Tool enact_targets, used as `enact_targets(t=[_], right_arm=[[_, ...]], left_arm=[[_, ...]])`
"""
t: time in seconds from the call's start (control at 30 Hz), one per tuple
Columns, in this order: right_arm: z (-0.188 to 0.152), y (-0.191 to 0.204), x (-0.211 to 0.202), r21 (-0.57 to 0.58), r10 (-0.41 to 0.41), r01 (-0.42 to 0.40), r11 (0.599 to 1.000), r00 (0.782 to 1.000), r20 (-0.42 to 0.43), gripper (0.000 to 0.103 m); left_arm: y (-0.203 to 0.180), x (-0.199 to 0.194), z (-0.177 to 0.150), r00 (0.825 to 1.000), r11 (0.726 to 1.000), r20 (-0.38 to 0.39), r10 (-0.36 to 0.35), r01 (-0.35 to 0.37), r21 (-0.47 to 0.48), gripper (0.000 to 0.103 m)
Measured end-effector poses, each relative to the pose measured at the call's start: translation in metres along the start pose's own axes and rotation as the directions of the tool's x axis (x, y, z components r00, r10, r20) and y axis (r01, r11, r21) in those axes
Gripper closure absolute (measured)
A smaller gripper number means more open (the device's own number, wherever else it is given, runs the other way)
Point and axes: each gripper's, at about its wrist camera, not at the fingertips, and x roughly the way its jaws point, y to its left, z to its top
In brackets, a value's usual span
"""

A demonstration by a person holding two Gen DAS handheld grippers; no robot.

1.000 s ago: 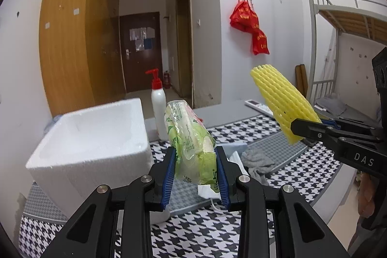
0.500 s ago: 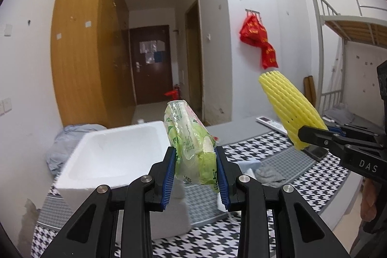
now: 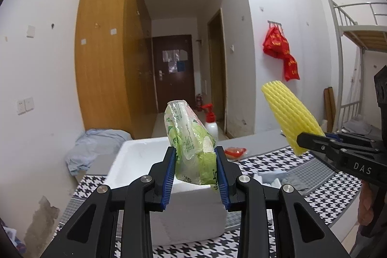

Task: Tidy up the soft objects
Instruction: 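Carry the green packet with the left gripper over the white foam box, then lower the green packet into the foam box and open the left gripper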

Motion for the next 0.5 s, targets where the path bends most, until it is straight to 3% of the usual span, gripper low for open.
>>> enact_targets(t=[0.5], right_arm=[[0.009, 0.015, 0.018, -0.033, 0.06, -0.061, 0.998, 0.998, -0.02, 0.081]], left_arm=[[0.027, -0.005, 0.008, 0.997, 0.997, 0.031, 0.073, -0.072, -0.019, 0.069]])
